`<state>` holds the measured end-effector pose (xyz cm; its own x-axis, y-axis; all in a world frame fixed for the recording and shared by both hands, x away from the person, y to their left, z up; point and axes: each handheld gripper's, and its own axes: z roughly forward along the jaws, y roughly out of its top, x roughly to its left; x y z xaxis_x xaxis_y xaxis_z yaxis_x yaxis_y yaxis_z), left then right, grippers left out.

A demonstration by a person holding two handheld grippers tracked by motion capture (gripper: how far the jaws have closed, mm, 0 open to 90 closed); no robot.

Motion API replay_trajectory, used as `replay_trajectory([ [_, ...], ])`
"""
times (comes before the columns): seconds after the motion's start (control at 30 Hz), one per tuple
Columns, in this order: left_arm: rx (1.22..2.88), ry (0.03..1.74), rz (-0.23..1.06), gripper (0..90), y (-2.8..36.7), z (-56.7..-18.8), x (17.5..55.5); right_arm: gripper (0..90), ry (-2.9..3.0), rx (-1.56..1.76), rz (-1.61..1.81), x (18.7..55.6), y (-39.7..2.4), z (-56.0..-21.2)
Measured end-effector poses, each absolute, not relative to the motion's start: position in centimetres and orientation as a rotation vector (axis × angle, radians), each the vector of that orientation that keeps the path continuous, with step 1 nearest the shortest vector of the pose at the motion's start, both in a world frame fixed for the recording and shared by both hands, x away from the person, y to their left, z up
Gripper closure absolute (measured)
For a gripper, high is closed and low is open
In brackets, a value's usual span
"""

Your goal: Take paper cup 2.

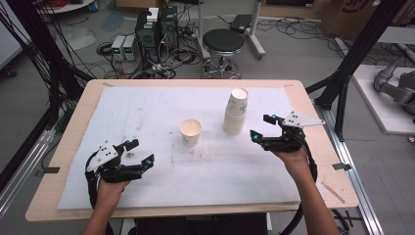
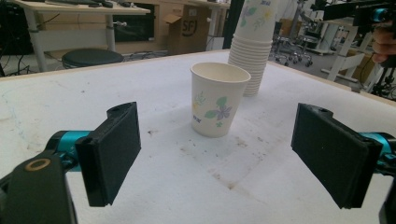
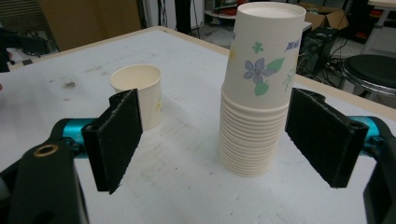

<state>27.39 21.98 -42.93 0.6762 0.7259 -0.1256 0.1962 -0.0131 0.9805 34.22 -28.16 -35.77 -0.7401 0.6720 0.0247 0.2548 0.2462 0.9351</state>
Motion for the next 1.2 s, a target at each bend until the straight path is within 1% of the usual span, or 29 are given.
replay_trajectory([
  [0.33,1.558,0.787,0.489,15.7,22.0,-43.0,27.5,19.5,2.177,0.845,1.469,37.1,-26.2,-34.3],
  [0.6,1.553,0.787,0.484,15.7,22.2,-43.0,27.6,19.6,2.174,0.872,1.409,39.2,-25.7,-33.1],
  [1.2,1.548,0.781,0.477,15.7,22.3,-43.1,27.8,19.6,2.225,0.927,1.325,43.2,-24.3,-33.1],
])
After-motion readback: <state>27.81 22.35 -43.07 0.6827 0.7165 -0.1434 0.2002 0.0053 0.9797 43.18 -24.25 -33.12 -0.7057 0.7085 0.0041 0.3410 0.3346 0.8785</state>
